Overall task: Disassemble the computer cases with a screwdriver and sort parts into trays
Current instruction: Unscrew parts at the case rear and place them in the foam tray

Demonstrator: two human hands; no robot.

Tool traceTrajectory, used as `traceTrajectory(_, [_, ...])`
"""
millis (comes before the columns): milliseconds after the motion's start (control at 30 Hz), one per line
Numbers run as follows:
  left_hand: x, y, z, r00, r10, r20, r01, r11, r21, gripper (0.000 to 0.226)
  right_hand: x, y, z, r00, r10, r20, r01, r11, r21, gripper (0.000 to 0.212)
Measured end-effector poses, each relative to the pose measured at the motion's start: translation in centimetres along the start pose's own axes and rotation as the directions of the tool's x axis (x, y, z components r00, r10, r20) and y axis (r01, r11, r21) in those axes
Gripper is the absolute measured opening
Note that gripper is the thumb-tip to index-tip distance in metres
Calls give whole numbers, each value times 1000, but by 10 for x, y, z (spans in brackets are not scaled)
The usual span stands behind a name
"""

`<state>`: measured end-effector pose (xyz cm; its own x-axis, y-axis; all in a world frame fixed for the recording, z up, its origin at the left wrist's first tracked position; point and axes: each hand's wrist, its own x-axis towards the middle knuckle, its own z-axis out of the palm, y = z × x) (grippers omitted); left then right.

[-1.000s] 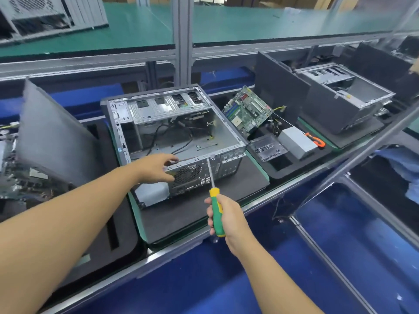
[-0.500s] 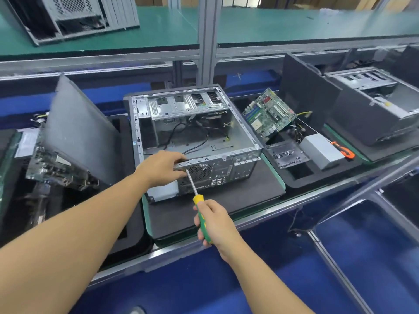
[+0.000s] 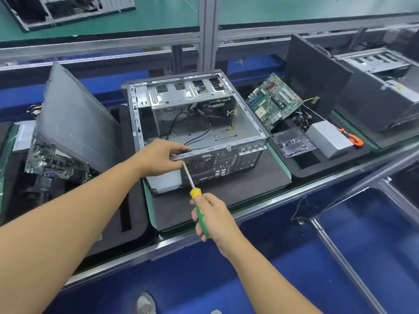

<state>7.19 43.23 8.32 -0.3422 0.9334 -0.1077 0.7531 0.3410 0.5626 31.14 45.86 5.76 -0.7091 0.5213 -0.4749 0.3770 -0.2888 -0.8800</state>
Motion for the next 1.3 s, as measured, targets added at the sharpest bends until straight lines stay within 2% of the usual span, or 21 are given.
traceTrajectory(300, [-1, 2, 6, 999, 8, -54, -8, 1000, 12, 42, 5, 0, -1, 999, 16, -45, -14, 999, 48, 24])
traceTrajectory(500, [1, 0, 1, 1000, -19, 15, 19, 1000, -22, 50, 5, 4, 2, 999, 19, -48, -17, 999, 36, 23])
traceTrajectory(1100, [3, -1, 4, 999, -12, -42, 10, 999, -43, 43, 6, 3, 4, 998, 44, -46, -38, 992, 121, 26])
traceTrajectory(1300, [3, -1, 4, 999, -16, -51, 14, 999, -38, 42, 6, -3, -2, 989, 119, 83, -140, 930, 341, 32])
